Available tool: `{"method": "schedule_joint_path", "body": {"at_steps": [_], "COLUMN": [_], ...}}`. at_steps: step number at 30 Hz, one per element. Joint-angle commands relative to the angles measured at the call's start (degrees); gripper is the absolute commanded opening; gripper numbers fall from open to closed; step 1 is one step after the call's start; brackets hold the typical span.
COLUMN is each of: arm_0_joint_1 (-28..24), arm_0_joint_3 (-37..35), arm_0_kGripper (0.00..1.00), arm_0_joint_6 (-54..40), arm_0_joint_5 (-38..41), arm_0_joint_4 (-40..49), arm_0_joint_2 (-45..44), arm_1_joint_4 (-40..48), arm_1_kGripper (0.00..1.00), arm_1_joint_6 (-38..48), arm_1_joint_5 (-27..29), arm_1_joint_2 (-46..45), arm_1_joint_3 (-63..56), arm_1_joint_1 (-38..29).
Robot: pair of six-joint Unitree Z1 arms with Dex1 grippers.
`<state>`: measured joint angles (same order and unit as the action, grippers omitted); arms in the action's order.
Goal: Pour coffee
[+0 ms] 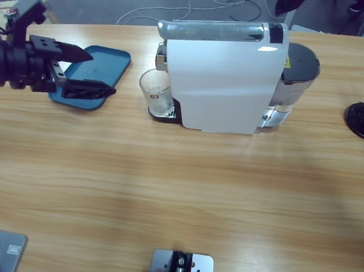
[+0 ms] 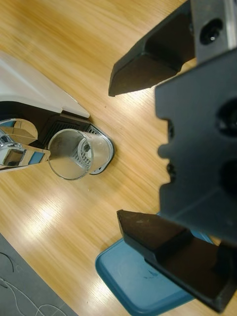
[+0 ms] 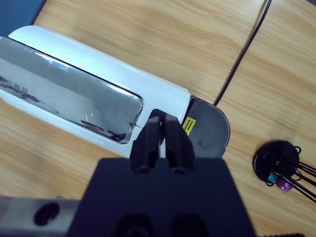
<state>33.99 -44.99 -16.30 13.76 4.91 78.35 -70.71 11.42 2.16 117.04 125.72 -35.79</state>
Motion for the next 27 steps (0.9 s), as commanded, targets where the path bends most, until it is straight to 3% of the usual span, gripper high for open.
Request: {"method": "schedule_joint_path", "body": {"at_steps": [1,27], "arm_0_joint_1": [0.5,0.5], "arm_0_joint_3": [2.2,2.2], "arm_0_kGripper": [0.991,0.991], "arm_0_joint_6": [-0.1,0.0], "arm_0_joint_5": [0.8,0.8], "arm_0_joint_4": [-0.6,-1.2], "arm_0_joint_2": [2.2,2.8], "arm_1_joint_4": [-1.3,-1.2], "arm_1_kGripper": [0.0,0.0], "arm_1_joint_6": [0.0,0.3], "arm_1_joint_5": [-1.4,-1.6], "arm_1_joint_2": [2.7,3.2], "arm_1_joint_3": [-1.3,-3.0], "arm_1_joint_1": [-0.9,-1.0]}}
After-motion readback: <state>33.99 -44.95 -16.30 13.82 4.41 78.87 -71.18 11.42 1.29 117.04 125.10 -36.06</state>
